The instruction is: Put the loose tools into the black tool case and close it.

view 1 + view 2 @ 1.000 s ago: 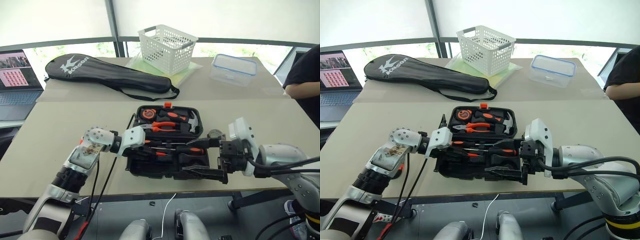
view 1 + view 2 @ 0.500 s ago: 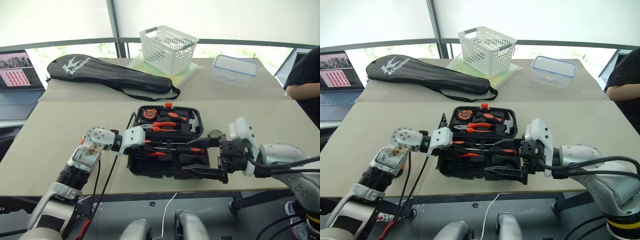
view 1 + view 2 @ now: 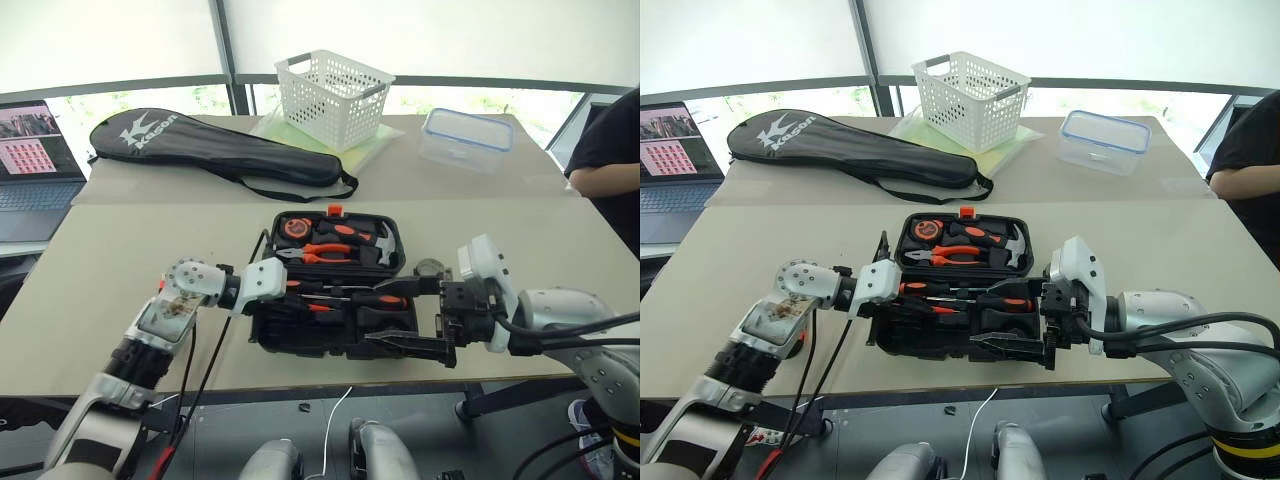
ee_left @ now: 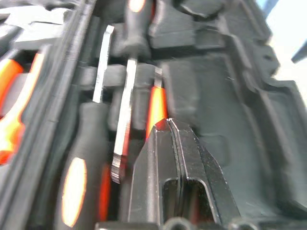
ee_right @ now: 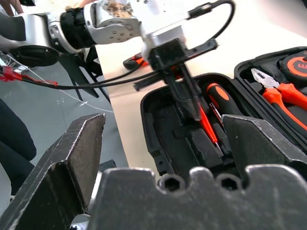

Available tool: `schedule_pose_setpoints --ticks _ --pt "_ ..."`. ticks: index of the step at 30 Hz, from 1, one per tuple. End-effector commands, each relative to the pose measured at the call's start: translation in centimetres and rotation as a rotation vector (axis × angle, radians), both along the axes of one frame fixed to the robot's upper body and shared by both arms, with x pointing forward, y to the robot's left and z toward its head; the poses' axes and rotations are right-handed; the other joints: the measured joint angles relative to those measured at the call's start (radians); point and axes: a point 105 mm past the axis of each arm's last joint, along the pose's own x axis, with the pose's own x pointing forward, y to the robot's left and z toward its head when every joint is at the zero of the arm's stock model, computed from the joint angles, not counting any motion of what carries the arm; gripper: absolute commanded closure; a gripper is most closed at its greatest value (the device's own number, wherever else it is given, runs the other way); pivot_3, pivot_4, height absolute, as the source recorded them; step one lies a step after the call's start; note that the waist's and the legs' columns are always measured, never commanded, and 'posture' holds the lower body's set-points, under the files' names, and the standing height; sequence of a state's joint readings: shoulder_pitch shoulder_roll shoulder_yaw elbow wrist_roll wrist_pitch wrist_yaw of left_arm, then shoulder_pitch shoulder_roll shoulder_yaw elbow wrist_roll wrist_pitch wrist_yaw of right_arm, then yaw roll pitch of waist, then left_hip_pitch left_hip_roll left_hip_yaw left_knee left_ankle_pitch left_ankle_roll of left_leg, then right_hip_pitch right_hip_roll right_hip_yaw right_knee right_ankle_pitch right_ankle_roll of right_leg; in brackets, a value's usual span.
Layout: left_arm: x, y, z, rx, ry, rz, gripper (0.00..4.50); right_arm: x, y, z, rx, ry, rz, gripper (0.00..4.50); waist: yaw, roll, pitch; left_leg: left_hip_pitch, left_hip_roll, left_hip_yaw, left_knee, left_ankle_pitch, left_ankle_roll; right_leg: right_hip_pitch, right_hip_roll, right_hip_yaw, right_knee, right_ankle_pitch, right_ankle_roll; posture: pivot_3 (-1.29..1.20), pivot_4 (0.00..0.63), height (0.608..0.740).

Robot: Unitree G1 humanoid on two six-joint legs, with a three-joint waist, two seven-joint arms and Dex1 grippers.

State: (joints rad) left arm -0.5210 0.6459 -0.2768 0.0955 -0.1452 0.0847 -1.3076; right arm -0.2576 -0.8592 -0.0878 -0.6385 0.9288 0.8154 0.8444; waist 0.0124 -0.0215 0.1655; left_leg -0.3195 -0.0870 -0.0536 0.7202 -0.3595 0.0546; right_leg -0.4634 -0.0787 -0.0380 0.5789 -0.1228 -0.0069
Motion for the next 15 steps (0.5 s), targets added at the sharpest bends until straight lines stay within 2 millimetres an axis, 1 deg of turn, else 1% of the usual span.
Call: schedule_pose_setpoints --ticks 1,7,11,15 --pt "0.3 0.2 0.3 0.002 -0.041 0.007 4.47 -0.4 0.0 0.7 0.012 -0.017 0.014 0.00 0.001 0.000 0.000 0.000 0.000 0.000 0.000 0.000 0.000 0.000 0.000 0.000 0.000 0.000 0.000 0.00 0.150 0.740" --pt "1.3 -0.5 0.5 -0.038 -0.054 0.034 4.47 -0.5 0.1 0.7 0.012 -0.014 0.015 0.00 0.005 0.000 0.000 0.000 0.000 0.000 0.001 0.000 0.000 0.001 0.000 0.000 0.000 0.000 0.000 0.00 0.150 0.740" --pt "1.6 -0.9 1.0 -0.064 -0.056 0.031 4.47 -0.6 0.0 0.7 0.007 -0.008 0.014 0.00 0.003 0.000 0.000 0.000 0.000 0.000 0.001 0.000 0.000 0.001 0.000 0.000 0.000 0.000 0.000 0.00 0.150 0.740" --pt "1.7 -0.8 0.9 -0.061 -0.055 0.032 4.47 -0.6 -0.1 0.6 0.005 -0.002 0.013 0.00 0.003 0.000 0.000 0.000 0.000 0.000 0.001 0.000 0.000 0.001 0.000 0.000 0.000 0.000 0.000 0.00 0.150 0.740"
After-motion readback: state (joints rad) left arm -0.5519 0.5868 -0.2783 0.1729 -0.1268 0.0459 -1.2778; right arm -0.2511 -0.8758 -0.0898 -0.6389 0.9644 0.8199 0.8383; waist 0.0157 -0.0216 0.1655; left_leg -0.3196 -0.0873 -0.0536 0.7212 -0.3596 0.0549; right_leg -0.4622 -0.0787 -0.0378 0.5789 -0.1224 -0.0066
